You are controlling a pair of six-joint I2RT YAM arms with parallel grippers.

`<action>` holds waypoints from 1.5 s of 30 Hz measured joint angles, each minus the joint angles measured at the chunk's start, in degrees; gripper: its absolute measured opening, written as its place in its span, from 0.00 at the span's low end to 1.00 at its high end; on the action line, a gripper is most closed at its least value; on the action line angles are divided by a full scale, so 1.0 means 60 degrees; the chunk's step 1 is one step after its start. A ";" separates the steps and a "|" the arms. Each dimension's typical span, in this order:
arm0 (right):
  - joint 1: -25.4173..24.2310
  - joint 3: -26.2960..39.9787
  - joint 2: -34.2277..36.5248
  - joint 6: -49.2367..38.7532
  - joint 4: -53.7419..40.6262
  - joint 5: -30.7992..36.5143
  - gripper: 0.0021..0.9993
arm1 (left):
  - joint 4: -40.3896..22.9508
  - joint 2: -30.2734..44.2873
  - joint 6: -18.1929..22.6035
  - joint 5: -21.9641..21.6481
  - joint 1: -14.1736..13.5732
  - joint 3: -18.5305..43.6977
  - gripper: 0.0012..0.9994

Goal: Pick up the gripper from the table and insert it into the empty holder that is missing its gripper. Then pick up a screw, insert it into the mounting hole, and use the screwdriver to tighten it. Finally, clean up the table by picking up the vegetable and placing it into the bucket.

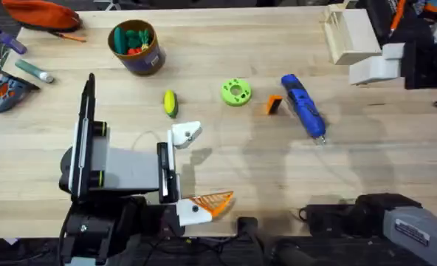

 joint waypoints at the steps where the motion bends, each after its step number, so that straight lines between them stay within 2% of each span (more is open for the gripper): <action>1: 0.0000 0.0000 0.0001 0.0000 0.0000 0.0000 0.99 | 0.0030 -0.0002 0.0000 -0.0119 0.0000 -0.0001 0.99; 5: 0.0000 0.0000 -0.0002 0.0000 -0.0003 0.0000 0.99 | 0.0220 -0.0002 -0.0253 -0.0846 0.0000 -0.0005 0.99; 6: 0.0000 0.0000 -0.0002 0.0000 0.0000 0.0003 0.99 | 0.0398 -0.0002 -0.0651 -0.1683 0.0000 -0.0019 0.99; 13: 0.0000 0.0000 0.0001 0.0000 0.0000 0.0000 0.99 | 0.0628 -0.0002 -0.1110 -0.3080 0.0000 -0.0027 0.99; 23: 0.0000 0.0000 0.0001 0.0000 0.0000 0.0000 0.99 | 0.0672 0.0001 -0.1483 -0.3420 0.0000 -0.0027 0.99; 45: 0.0000 0.0000 0.0000 0.0000 -0.0002 0.0000 0.99 | 0.0675 0.0000 -0.1519 -0.3445 0.0000 -0.0027 0.99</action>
